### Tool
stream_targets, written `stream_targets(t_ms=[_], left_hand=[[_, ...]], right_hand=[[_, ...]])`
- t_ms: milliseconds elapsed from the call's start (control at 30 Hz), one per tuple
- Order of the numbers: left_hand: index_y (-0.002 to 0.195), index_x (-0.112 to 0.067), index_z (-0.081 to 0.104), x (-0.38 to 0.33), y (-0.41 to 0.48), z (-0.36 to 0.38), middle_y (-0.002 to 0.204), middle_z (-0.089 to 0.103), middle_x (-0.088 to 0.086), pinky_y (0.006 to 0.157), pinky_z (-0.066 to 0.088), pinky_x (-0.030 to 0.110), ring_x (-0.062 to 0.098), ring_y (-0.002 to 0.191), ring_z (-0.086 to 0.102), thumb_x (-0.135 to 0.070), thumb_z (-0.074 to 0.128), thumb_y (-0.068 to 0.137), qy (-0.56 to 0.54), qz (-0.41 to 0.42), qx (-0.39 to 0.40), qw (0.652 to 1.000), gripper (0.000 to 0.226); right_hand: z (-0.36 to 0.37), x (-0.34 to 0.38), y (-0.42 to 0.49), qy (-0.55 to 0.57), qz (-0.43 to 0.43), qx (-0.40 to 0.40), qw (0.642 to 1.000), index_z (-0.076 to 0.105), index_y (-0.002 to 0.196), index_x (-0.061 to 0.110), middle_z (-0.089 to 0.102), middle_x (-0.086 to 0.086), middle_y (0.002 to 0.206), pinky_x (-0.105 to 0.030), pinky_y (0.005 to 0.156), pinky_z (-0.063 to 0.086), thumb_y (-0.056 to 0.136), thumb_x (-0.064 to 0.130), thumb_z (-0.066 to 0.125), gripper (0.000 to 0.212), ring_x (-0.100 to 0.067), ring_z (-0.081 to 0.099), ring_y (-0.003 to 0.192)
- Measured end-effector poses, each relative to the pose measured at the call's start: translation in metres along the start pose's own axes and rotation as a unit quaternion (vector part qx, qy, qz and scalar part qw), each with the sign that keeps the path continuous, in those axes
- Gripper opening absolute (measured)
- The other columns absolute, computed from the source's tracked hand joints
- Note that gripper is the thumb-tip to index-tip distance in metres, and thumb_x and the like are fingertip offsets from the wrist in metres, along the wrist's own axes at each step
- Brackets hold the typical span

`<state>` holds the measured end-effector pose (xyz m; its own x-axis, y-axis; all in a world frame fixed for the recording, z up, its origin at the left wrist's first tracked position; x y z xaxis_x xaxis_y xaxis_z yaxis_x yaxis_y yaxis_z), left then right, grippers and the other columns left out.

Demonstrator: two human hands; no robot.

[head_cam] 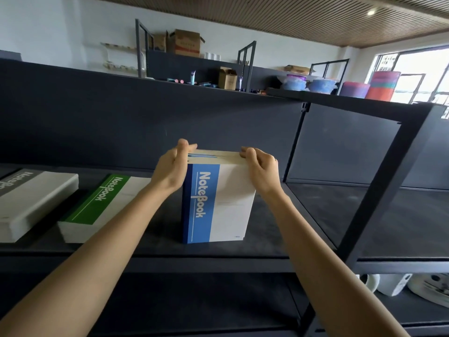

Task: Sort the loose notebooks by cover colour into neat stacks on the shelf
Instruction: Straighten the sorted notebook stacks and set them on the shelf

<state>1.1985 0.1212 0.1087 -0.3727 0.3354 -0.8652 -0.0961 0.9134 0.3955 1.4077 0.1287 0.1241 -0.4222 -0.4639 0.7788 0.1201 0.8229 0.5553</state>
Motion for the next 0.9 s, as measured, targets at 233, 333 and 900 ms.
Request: stream_targets(t_ms=[233,333,900], left_hand=[[0.085,-0.026,0.063,0.035,-0.022,0.037,0.080,0.068,0.000,0.076,0.049,0.029,0.013,0.075,0.063,-0.057,0.000,0.095,-0.245,-0.139,0.007,0.960,0.071],[0.086,-0.028,0.061,0.035,-0.018,0.039,0.082,0.066,-0.002,0.078,0.048,0.031,0.013,0.078,0.062,-0.058,-0.002,0.094,-0.247,-0.141,0.025,0.958,0.071],[0.123,-0.007,0.051,0.011,-0.016,0.008,0.122,0.057,0.009,0.093,0.044,0.032,0.020,0.108,0.055,-0.046,0.036,0.079,-0.081,0.121,-0.144,0.979,0.060]], right_hand=[[0.033,-0.044,-0.015,0.278,0.197,0.067,0.938,0.034,0.144,0.027,0.046,-0.004,0.142,-0.047,0.107,0.038,0.095,0.062,0.019,0.062,-0.022,0.049,0.124],[0.041,-0.042,-0.020,0.305,0.202,0.124,0.923,0.050,0.125,0.029,0.058,-0.002,0.123,-0.041,0.093,0.048,0.096,0.062,0.014,0.057,-0.020,0.058,0.110],[0.033,-0.033,-0.021,0.250,0.030,0.077,0.965,0.045,0.112,0.040,0.053,0.009,0.110,-0.036,0.083,0.053,0.077,0.033,0.056,0.037,-0.011,0.057,0.085]])
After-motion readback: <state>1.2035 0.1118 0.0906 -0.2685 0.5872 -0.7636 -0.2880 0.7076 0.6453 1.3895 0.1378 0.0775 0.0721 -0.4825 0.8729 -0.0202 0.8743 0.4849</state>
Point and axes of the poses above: each hand's wrist, its own y-axis towards the middle knuckle, its own z-axis out of the palm, x = y × z, the point moved 10 cm from there along y, towards the middle knuckle
